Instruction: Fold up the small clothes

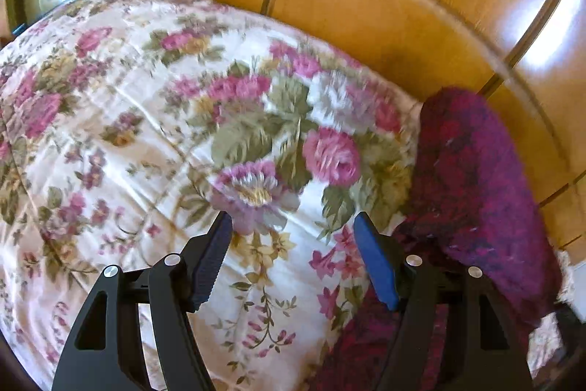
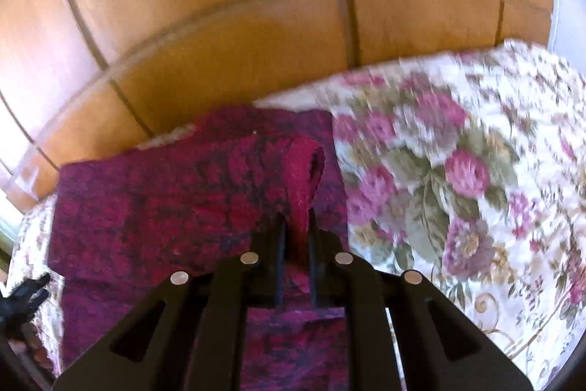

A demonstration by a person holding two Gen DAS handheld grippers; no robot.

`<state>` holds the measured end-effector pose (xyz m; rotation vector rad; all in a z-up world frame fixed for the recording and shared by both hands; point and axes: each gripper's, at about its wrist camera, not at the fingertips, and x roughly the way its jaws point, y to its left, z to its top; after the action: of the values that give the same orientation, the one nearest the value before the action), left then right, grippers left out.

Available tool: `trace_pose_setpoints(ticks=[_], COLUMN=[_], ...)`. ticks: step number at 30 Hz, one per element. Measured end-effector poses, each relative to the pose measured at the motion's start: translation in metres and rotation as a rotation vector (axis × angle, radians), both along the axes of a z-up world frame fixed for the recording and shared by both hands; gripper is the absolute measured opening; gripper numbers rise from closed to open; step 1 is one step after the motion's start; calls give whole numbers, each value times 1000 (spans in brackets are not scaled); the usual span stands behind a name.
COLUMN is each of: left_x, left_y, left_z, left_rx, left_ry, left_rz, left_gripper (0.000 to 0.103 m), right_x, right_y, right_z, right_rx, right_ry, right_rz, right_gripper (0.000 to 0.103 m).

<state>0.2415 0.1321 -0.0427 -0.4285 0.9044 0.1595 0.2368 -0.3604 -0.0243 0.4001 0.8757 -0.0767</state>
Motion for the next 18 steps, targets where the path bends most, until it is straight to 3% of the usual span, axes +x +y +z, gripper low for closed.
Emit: trace_pose_setpoints(ticks=[3, 4, 8, 12, 18], left_x=[-4, -3, 7, 23, 70], left_y=[1, -1, -24, -59, -115], left_z=[23, 30, 58, 68, 59], left_rx=[17, 32, 93, 80, 73], left_ry=[-75, -94, -193, -229, -222], left_rz=[-28, -48, -156, -275, -405], left_gripper=[69, 69, 62, 51, 51], right_x=[-5, -9, -18, -10, 31], right_y=[-5, -8, -7, 12, 36], right_z=[-2, 1, 18, 34, 18], right_rx=[19, 39, 2, -28, -69], right_ry=[-10, -29, -97, -149, -77], right_rz=[-29, -46, -60, 6, 75], right_gripper=[43, 46, 50, 51, 58])
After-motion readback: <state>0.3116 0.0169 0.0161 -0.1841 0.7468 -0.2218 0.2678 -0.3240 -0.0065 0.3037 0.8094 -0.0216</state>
